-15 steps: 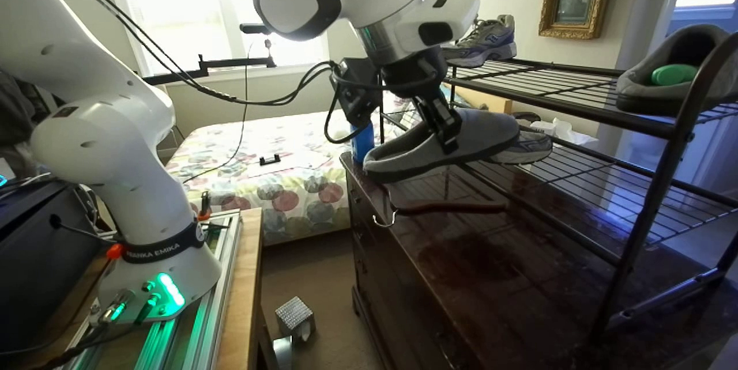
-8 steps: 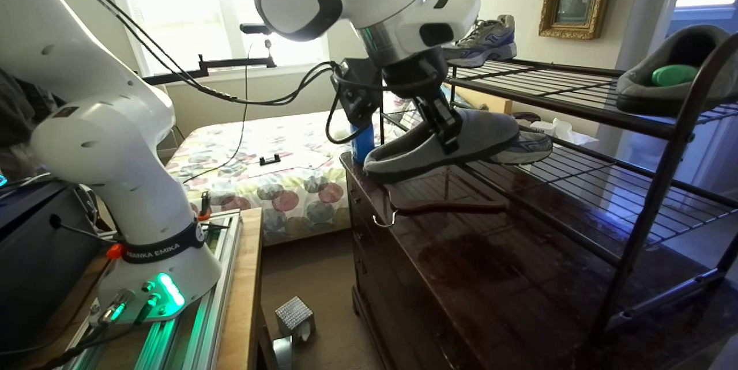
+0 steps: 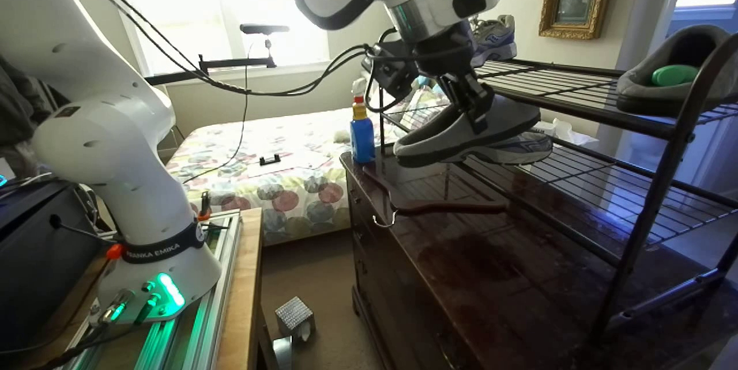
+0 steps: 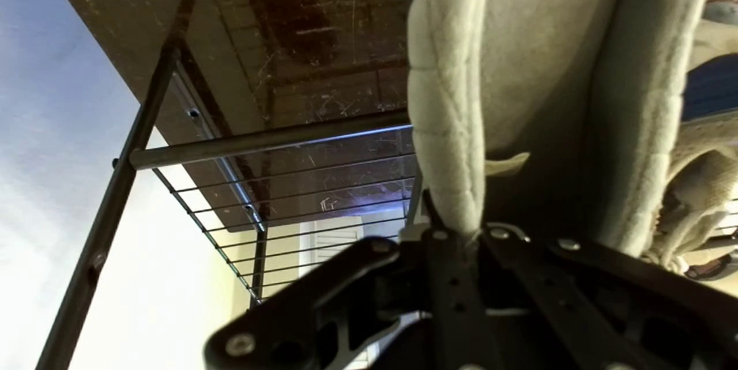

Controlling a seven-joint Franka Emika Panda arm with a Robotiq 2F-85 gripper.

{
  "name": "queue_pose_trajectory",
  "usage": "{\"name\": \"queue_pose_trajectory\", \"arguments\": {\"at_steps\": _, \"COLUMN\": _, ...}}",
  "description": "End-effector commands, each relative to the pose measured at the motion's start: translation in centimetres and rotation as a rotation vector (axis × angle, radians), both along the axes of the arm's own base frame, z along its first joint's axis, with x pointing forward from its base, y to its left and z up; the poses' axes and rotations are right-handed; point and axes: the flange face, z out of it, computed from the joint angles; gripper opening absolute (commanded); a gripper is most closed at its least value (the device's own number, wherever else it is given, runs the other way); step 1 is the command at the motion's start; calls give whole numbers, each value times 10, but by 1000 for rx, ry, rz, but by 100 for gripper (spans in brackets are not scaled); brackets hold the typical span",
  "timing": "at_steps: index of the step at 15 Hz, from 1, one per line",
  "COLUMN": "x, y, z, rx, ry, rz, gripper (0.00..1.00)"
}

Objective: Move the slipper from the table to the rack in the middle

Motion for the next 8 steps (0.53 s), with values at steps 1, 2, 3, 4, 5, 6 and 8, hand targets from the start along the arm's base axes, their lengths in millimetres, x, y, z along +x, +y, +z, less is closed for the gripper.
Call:
{"name": "queue_pose_trajectory", "arguments": {"at_steps": 1, "x": 24, "y": -10, "z": -14, "rx": -35, "ry": 100, "rz": -39, "gripper": 1}}
{"name": "queue_pose_trajectory", "arguments": {"at_steps": 2, "x": 27, "y": -12, "z": -18, "rx": -39, "ry": 118, "rz": -49, "gripper": 1}}
{"name": "queue_pose_trajectory", "arguments": {"at_steps": 3, "x": 31, "y": -12, "z": -22, "rx": -31, "ry": 118, "rz": -55, "gripper": 1}}
{"name": "queue_pose_trajectory", "arguments": {"at_steps": 4, "x": 35, "y": -12, "z": -23, "rx": -17, "ry": 109, "rz": -66, "gripper": 1}}
{"name": "queue_pose_trajectory", "arguments": {"at_steps": 5, "x": 39, "y": -11, "z": -23, "rx": -12, "ry": 95, "rz": -73, "gripper": 1}}
{"name": "queue_pose_trajectory", "arguments": {"at_steps": 6, "x": 42, "y": -10, "z": -23, "rx": -10, "ry": 90, "rz": -78, "gripper": 1}}
{"name": "queue_pose_trajectory", "arguments": {"at_steps": 8, "x": 51, "y": -5, "z": -17, "rx": -1, "ry": 54, "rz": -85, "gripper": 1}}
